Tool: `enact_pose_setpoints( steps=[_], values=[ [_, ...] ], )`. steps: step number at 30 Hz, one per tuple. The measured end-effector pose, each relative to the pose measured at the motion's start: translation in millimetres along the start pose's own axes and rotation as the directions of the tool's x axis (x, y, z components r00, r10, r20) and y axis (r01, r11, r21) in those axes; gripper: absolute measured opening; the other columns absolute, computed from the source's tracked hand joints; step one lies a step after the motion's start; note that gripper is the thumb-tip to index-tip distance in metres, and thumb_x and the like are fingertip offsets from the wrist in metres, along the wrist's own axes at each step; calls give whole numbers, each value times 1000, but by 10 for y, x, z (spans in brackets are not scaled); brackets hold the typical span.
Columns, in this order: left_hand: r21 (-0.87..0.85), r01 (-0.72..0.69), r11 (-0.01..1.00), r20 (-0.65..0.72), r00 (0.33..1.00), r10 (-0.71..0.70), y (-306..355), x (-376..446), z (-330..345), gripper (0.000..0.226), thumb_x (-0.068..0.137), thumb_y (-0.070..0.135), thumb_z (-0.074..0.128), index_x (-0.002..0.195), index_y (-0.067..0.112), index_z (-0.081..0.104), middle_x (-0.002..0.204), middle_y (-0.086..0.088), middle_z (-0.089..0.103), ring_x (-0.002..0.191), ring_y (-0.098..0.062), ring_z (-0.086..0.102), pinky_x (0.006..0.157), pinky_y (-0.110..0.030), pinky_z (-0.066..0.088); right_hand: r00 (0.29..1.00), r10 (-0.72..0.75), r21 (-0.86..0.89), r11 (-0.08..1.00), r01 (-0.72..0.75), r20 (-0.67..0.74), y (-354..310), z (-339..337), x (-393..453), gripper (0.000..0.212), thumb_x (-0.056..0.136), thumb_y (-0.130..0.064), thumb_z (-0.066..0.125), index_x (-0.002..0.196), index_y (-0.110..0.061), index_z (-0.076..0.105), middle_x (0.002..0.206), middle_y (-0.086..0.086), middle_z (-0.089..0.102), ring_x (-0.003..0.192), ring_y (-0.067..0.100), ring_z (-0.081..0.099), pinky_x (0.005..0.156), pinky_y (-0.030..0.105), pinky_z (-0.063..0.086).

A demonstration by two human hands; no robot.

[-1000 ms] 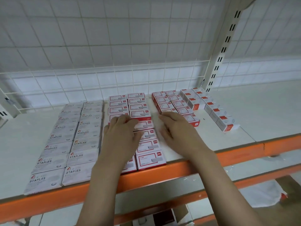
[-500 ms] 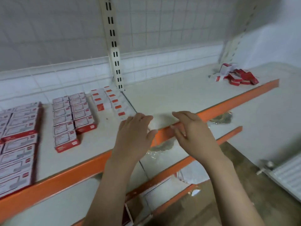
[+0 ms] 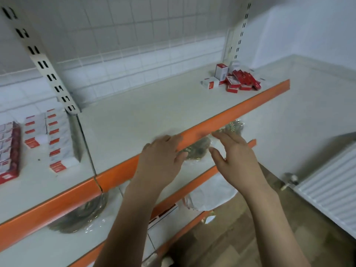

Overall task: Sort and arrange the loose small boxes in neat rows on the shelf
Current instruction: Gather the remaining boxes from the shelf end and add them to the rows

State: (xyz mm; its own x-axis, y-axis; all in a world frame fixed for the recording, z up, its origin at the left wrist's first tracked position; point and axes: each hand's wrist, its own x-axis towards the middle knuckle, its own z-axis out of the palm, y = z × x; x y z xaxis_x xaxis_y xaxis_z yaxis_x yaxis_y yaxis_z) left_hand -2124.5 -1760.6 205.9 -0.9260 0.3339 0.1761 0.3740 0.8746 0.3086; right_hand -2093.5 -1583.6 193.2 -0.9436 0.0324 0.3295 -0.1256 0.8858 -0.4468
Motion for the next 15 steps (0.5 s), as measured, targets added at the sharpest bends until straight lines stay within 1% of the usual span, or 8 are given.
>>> enact_pose_setpoints(
  steps=[2, 4, 6, 9, 12, 15],
  values=[
    [-3, -8, 1000, -8, 1000, 8, 31, 187, 44, 41, 92, 37, 47, 131, 25, 44, 117, 2, 57, 109, -22, 53, 90, -34, 41, 1000, 11, -4, 1000, -11, 13, 130, 22, 132, 40, 88, -18, 59, 128, -12, 54, 124, 8, 58, 116, 26, 50, 89, 23, 34],
    [-18, -15, 1000, -9, 1000, 14, 59, 419, 97, 43, 92, 38, 48, 133, 25, 43, 122, 3, 55, 113, -20, 51, 93, -33, 39, 1000, 18, -19, 1000, -18, 18, 265, 30, 298, 41, 89, -19, 57, 129, -15, 53, 123, 5, 58, 114, 23, 50, 87, 19, 32],
    [-30, -21, 999, -16, 1000, 21, 76, 686, 139, 45, 92, 39, 48, 135, 26, 41, 125, 4, 54, 116, -19, 49, 95, -32, 38, 999, 36, -29, 999, -36, 3, 397, 21, 491, 41, 89, -19, 57, 129, -14, 53, 123, 5, 58, 113, 24, 50, 89, 22, 35],
    [-51, -32, 998, -13, 999, 31, 122, 1102, 181, 46, 93, 40, 47, 136, 26, 40, 127, 4, 53, 119, -18, 46, 97, -33, 35, 998, 58, -63, 996, -58, -3, 590, -14, 794, 41, 88, -21, 56, 129, -11, 52, 123, 7, 57, 114, 27, 51, 94, 33, 41],
    [-44, -68, 997, 24, 997, 70, 217, 1559, 203, 49, 93, 41, 48, 137, 21, 40, 128, 0, 52, 120, -21, 46, 99, -36, 36, 995, 96, -84, 992, -97, -15, 752, -64, 1057, 44, 88, -20, 56, 131, -11, 50, 125, 7, 55, 116, 27, 49, 97, 35, 40],
    [6, -128, 992, 33, 991, 128, 322, 2030, 238, 52, 92, 41, 50, 136, 15, 41, 131, -6, 50, 120, -25, 46, 99, -40, 38, 992, 124, -86, 988, -127, -37, 901, -101, 1218, 43, 89, -19, 56, 131, -10, 50, 125, 7, 55, 116, 27, 49, 96, 34, 40]
  ],
)
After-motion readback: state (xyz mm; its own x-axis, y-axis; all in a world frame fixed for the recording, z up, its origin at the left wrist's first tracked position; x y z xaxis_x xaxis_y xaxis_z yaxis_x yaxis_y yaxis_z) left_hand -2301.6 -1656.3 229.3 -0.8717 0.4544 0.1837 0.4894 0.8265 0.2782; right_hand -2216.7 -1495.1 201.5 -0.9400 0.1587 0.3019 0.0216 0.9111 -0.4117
